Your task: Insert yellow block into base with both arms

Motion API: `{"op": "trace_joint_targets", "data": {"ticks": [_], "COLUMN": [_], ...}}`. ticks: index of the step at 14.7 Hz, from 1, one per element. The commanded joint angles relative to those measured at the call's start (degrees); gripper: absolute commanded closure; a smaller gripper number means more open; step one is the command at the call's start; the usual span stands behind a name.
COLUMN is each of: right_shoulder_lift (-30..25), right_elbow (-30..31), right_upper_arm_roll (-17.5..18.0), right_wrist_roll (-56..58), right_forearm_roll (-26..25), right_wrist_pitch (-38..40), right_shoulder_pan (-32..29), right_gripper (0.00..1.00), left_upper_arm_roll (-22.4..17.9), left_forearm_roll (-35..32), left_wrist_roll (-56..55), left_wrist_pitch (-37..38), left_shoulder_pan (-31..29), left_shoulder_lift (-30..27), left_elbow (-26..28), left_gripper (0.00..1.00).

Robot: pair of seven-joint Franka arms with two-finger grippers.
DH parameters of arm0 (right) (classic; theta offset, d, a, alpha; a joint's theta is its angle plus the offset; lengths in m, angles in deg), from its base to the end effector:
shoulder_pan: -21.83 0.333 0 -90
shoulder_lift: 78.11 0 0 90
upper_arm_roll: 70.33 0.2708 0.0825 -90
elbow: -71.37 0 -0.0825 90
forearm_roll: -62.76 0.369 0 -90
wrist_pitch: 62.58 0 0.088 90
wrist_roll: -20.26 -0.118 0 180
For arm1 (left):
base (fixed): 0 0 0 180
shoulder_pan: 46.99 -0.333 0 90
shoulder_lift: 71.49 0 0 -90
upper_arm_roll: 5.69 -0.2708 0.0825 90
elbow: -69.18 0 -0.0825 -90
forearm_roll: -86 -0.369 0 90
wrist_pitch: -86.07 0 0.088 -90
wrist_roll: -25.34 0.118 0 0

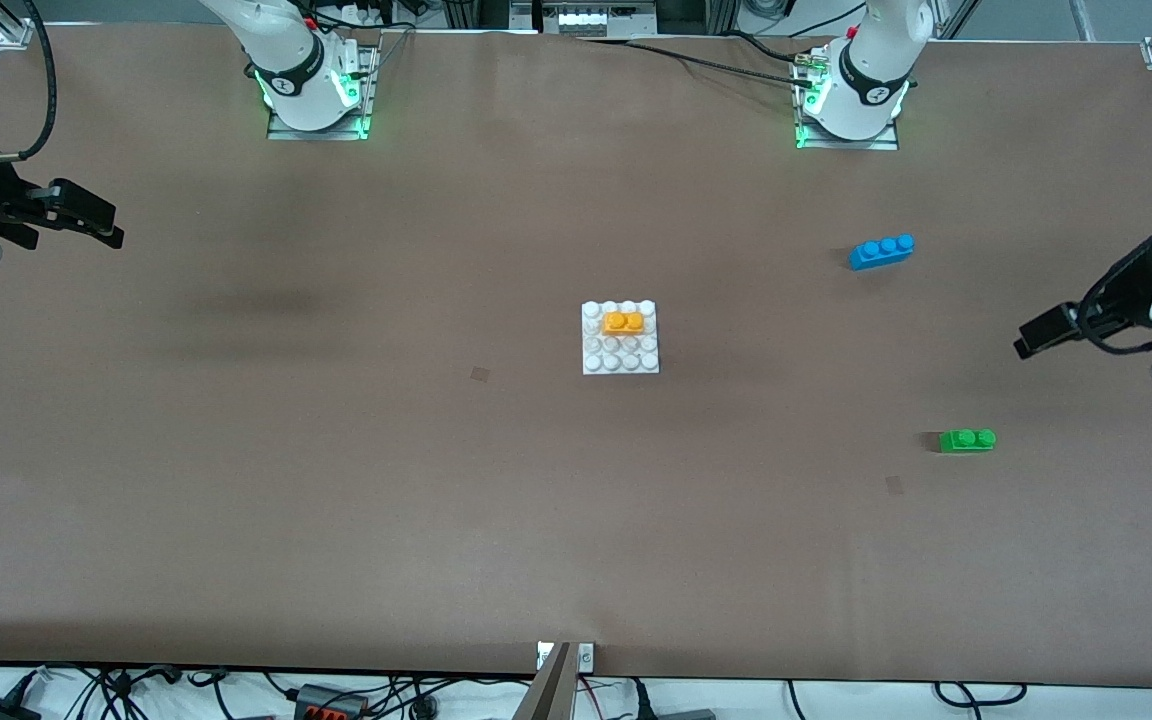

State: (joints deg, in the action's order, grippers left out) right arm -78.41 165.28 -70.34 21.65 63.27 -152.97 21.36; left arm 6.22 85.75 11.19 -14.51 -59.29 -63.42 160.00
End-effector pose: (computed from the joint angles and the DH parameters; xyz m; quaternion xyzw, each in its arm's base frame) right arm 0.5358 -0.0034 0.5406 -0.9996 -0.0078 0.0280 0.0049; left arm 0.5879 0.0105 0.5003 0.9916 0.1274 0.0147 0.0142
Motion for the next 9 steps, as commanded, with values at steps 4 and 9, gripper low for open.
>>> {"op": "trace_joint_targets", "data": {"ticks": [4, 9], "right_shoulder_lift": [-0.05, -0.05], "right_elbow": [-0.22, -0.22], "right_upper_arm_roll": [0.09, 0.09], "right_wrist_roll": [-0.78, -0.78], "right_forearm_roll": [-0.16, -0.16], "right_wrist_pitch": [0.65, 0.65], "right_shoulder_pan": [0.02, -0.06], "right_gripper": [0.0, 0.0], "left_upper_arm_roll": [-1.62, -3.04], "left_forearm_roll": [0.25, 0.25], "left_wrist_roll": [1.49, 1.49], "left_wrist_pitch": [3.29, 3.29], "left_shoulder_pan": [3.67, 5.0], "left_shoulder_lift": [-2.71, -2.88], "left_elbow": [1.02, 1.37], "left_gripper": [0.0, 0.0]}}
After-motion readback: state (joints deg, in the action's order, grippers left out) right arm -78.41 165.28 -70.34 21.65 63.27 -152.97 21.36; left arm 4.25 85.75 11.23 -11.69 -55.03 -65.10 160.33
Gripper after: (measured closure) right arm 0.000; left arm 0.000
